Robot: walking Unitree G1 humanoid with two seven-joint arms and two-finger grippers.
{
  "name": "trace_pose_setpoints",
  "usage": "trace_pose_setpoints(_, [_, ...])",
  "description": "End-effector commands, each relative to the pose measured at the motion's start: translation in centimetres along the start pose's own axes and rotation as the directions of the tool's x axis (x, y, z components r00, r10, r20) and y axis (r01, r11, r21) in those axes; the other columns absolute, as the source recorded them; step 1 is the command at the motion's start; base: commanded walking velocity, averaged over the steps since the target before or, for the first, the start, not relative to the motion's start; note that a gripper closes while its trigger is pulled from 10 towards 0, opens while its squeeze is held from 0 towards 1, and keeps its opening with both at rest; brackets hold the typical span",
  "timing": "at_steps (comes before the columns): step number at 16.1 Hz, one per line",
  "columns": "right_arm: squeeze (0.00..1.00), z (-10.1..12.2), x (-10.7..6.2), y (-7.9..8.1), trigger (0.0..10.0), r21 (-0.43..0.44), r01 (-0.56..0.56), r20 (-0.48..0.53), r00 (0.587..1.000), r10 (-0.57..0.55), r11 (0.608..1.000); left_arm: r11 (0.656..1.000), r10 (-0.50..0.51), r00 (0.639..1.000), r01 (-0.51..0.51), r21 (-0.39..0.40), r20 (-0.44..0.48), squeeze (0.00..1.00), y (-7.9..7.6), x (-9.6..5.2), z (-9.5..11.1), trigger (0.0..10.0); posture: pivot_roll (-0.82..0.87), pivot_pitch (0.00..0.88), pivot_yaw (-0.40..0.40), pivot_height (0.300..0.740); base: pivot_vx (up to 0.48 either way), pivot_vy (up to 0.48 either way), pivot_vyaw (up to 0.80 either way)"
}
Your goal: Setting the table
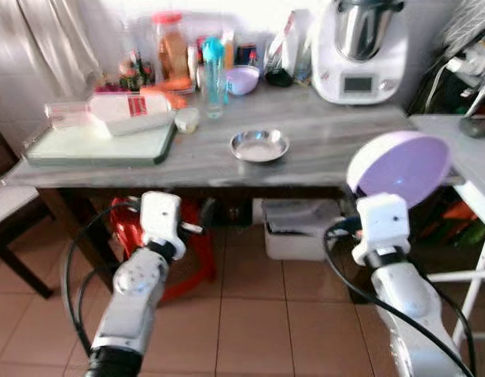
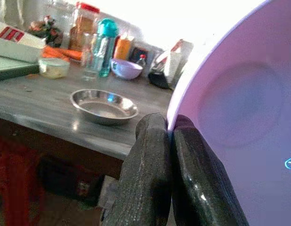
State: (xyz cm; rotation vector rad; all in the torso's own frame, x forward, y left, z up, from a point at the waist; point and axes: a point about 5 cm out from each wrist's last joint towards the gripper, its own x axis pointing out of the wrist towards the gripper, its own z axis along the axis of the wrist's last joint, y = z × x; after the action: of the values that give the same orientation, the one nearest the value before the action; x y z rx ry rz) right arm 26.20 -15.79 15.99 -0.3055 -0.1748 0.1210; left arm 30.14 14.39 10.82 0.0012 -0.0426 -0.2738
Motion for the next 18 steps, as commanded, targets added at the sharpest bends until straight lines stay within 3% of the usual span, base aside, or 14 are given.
trace_pose_setpoints(1, [0.0, 0.28, -0.1, -0.61, 10.0, -0.009, 0.017, 0.013, 1.0, -0.017, 1.0, 1.0, -0.008, 1.0, 0.008, 0.008, 0.009, 0.0, -0.25, 0.25, 0.3, 10.0, -0.08, 0.0, 0.022, 0.74, 0.322, 0.0, 0.0])
trace_pose_setpoints(6, [0.0, 0.44, -0.01, -0.43, 10.0, -0.017, 0.008, 0.022, 1.0, -0.008, 1.0, 1.0, -0.009, 1.0, 0.009, 0.008, 0.009, 0.0, -0.23, 0.26, 0.31, 10.0, -0.08, 0.0, 0.022, 0.74, 0.328, 0.0, 0.0])
trace_pose_setpoints(10, [0.0, 0.49, 0.06, -0.49, 10.0, -0.013, 0.016, 0.022, 1.0, -0.015, 1.0, 1.0, -0.019, 1.0, 0.019, 0.005, 0.008, 0.0, -0.46, 0.34, 0.36, 10.0, -0.08, 0.005, 0.029, 0.74, 0.356, 0.0, 0.59])
trace_pose_setpoints(18, [0.0, 0.37, 0.25, -0.51, 10.0, -0.001, 0.027, 0.017, 0.999, -0.027, 1.0, 0.999, -0.04, 0.999, 0.04, -0.011, 0.002, 0.0, -0.79, 0.28, 0.24, 10.0, -0.07, 0.004, 0.031, 0.74, 0.358, 0.0, 0.0])
